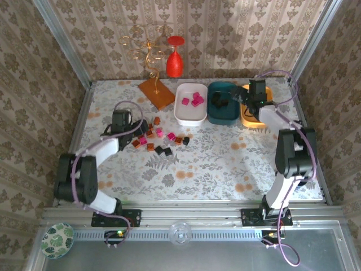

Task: Sort the legos into containers by color
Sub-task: Place the lego in the container, then move the legos to the center of the table.

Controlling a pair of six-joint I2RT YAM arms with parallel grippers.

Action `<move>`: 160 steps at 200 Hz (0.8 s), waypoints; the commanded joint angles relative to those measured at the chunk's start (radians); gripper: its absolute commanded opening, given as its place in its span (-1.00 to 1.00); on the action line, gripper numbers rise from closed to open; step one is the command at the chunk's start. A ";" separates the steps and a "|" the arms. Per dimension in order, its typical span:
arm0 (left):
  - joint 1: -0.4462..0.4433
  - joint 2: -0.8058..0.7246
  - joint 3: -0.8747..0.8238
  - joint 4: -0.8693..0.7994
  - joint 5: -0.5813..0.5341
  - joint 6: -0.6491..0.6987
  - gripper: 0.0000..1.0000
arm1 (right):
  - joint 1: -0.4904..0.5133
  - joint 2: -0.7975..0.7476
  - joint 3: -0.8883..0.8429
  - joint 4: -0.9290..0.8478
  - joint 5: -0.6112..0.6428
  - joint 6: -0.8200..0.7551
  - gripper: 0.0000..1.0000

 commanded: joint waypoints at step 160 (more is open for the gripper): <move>-0.349 0.254 0.117 0.134 0.105 -0.118 -0.13 | 0.179 -0.482 -0.503 0.092 -0.122 0.079 0.77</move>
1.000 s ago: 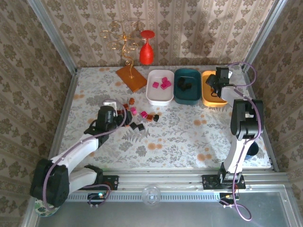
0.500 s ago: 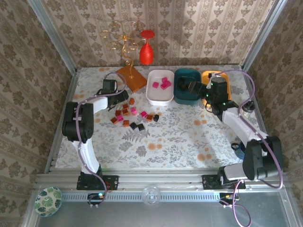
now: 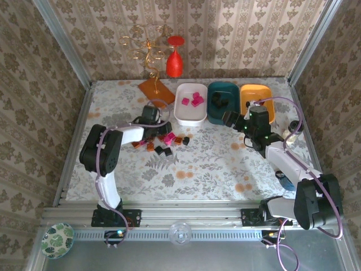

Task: Sort the legos into containers by color
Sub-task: Move the legos to the center of the table, then pick up the lego from the center of the table.

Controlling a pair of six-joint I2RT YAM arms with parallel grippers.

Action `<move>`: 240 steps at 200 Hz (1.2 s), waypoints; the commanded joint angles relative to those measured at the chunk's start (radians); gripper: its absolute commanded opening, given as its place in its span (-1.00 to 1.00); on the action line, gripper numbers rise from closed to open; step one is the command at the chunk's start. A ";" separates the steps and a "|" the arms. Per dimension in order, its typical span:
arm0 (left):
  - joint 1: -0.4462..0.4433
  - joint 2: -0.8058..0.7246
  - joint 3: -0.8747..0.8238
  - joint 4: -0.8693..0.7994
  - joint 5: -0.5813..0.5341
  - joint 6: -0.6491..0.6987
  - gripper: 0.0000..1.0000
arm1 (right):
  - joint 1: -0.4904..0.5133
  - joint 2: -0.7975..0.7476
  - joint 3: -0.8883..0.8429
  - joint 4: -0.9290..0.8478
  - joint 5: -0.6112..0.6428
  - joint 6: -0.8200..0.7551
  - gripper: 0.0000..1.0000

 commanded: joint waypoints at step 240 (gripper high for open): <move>-0.007 -0.605 -0.391 0.022 -0.104 0.040 0.35 | 0.562 0.571 0.139 0.038 0.262 -0.182 0.00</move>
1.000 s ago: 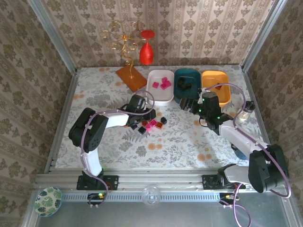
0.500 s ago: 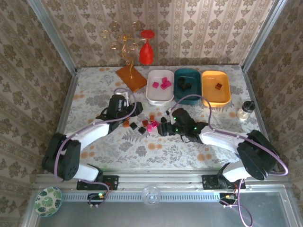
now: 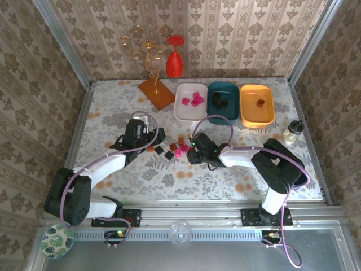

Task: Sort the legos into containers by color
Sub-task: Pick up the lego from the center of the table.

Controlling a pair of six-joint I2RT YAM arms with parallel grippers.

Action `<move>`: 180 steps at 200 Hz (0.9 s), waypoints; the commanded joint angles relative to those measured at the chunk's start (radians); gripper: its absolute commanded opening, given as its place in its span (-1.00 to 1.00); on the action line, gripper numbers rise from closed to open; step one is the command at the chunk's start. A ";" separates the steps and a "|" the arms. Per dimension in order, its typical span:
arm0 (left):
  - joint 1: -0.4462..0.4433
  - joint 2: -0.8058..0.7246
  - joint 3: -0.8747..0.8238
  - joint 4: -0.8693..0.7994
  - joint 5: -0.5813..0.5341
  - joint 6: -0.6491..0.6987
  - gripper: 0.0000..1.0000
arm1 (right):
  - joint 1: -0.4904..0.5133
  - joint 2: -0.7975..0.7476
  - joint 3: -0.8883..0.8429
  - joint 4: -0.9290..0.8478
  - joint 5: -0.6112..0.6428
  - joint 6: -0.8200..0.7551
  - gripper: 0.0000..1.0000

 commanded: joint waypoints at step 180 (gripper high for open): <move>0.036 -0.161 -0.050 0.040 0.099 -0.008 0.34 | -0.270 -0.482 -0.135 0.041 -0.044 0.095 -0.40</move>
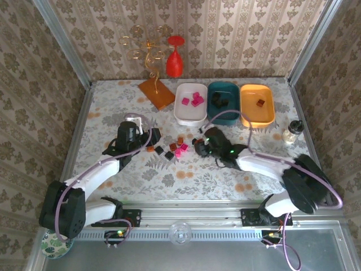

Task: Sort the legos into containers by color
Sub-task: Pick up the lego from the center of the table, then place the lego in the container.

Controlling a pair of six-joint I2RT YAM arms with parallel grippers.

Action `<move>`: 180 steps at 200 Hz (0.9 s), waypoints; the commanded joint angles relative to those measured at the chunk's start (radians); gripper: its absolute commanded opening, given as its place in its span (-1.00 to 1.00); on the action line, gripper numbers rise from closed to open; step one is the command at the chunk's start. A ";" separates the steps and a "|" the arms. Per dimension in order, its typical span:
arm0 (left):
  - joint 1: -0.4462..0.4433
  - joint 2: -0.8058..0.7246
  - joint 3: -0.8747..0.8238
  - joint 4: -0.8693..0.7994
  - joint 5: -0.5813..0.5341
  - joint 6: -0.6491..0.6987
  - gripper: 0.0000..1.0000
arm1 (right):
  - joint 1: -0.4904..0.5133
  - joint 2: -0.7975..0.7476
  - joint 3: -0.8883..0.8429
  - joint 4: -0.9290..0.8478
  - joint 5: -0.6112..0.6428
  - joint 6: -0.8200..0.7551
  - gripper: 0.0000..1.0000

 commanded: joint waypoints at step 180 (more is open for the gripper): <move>-0.005 -0.208 -0.025 -0.184 0.022 0.106 0.55 | -0.568 0.183 0.306 -0.069 -0.017 0.095 0.55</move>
